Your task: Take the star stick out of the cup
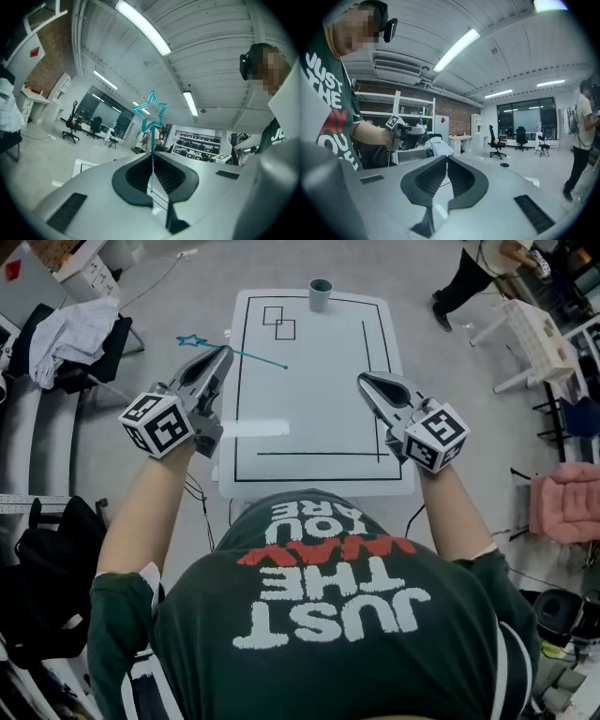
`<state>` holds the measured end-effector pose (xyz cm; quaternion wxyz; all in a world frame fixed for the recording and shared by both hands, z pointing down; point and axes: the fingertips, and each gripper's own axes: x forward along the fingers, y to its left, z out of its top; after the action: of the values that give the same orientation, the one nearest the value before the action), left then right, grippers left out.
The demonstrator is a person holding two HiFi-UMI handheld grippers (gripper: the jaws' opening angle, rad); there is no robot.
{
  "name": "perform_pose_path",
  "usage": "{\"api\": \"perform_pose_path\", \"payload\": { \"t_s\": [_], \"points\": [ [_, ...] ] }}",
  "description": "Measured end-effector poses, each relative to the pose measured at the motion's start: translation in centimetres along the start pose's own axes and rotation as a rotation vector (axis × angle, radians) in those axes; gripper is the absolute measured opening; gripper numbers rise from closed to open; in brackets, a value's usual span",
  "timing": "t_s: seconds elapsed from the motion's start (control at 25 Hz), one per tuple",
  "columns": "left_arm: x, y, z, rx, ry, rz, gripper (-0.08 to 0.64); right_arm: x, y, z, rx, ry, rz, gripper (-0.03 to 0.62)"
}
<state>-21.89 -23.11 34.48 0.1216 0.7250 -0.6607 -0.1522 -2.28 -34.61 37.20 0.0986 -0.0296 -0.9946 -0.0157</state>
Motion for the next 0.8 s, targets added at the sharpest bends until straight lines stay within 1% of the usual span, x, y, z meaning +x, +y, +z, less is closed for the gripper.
{"api": "perform_pose_path", "payload": {
  "t_s": [0.12,0.32,0.48,0.64,0.8],
  "points": [
    [-1.4,1.5,-3.1,-0.068,0.033,-0.004,0.018,0.5,1.2,-2.4,0.043,0.025,-0.016,0.035],
    [-2.3,2.2,-9.2,-0.179,0.080,-0.020,0.018,1.0,2.6,-6.9,0.109,0.086,-0.007,0.035],
    [-3.1,2.6,-14.6,-0.306,0.102,0.001,0.018,1.1,3.2,-10.8,0.187,0.122,-0.005,0.035],
    [-4.2,3.3,-19.8,-0.447,0.106,0.034,0.018,0.9,3.1,-14.7,0.244,0.167,-0.014,0.035],
    [-5.4,3.8,-23.7,-0.547,0.115,0.074,0.018,0.4,3.0,-17.9,0.288,0.211,-0.016,0.035]
  ]
}}
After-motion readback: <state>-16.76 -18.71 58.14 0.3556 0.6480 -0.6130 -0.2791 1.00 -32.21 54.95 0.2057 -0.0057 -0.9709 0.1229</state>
